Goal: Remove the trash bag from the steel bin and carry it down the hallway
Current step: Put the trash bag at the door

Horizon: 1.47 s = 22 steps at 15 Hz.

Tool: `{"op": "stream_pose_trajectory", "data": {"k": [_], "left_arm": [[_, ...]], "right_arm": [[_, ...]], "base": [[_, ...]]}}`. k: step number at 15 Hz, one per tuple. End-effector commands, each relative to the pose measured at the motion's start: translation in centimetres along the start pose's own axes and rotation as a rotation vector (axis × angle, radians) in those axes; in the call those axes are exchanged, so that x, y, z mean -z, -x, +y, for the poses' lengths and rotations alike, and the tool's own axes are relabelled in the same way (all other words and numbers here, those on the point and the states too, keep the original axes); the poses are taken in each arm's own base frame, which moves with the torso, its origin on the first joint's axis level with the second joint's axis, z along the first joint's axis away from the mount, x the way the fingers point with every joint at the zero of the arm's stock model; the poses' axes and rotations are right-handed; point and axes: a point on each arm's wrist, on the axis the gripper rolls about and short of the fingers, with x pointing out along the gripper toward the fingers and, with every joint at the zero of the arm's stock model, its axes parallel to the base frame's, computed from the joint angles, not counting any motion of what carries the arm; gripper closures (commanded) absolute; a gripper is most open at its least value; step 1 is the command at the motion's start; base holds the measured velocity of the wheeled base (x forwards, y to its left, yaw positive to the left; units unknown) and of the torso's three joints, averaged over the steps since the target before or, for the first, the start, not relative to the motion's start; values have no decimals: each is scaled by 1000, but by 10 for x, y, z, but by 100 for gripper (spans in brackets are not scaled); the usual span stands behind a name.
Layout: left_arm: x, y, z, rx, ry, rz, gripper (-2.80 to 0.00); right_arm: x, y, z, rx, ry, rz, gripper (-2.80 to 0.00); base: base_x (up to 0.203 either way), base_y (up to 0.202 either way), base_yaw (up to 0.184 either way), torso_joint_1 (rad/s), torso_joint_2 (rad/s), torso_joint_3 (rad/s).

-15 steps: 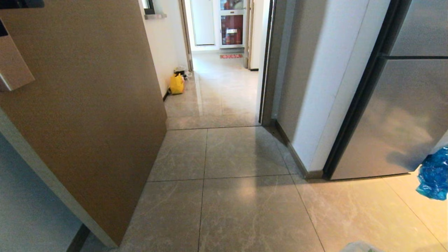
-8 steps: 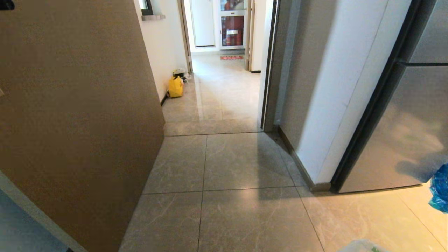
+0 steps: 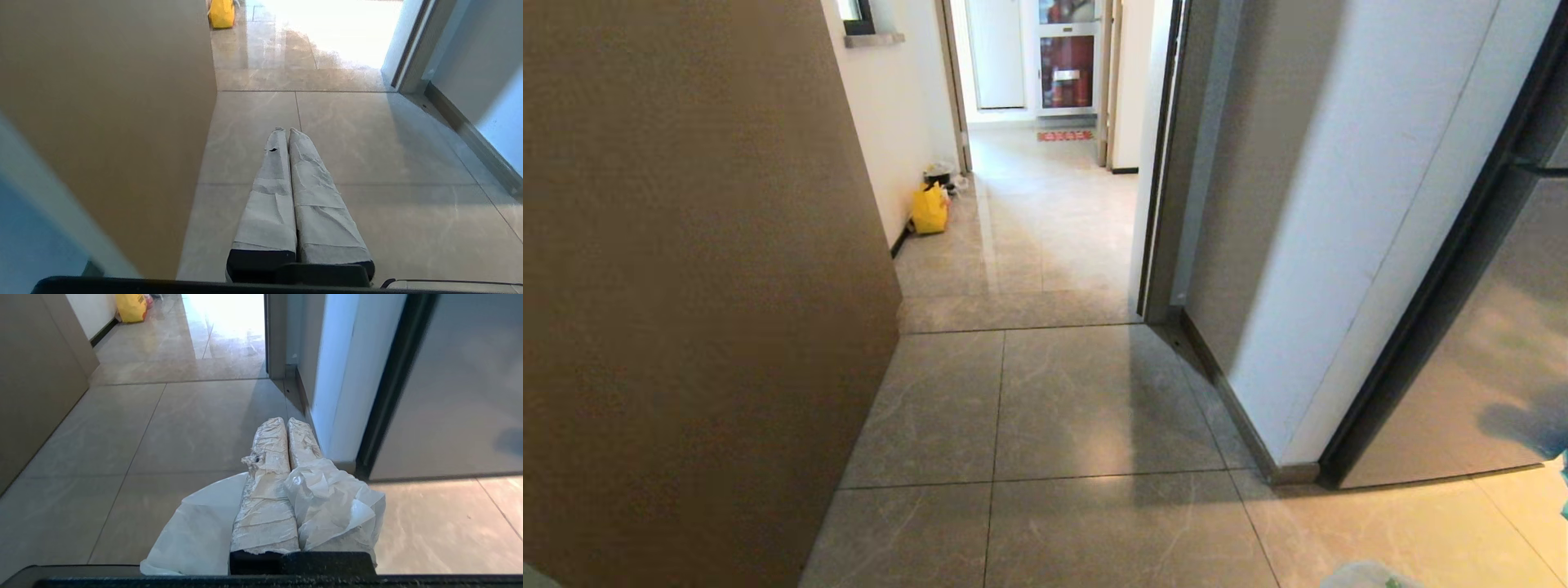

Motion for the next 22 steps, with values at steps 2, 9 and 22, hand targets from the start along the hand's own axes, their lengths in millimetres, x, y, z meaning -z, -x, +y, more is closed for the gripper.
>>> {"op": "stream_pose_trajectory", "data": {"k": [2,9,22], "left_arm": [[0,0,0,0,1,-1,0],[0,0,0,0,1,-1,0],[0,0,0,0,1,-1,0]], "right_arm": [[0,0,0,-1,0,1,0],[0,0,0,-1,0,1,0],[0,0,0,-1,0,1,0]], "base": [[194,0,2,0,2,4],[192,0,1,1,2,2],[192,0,0,3,3,2]]}}
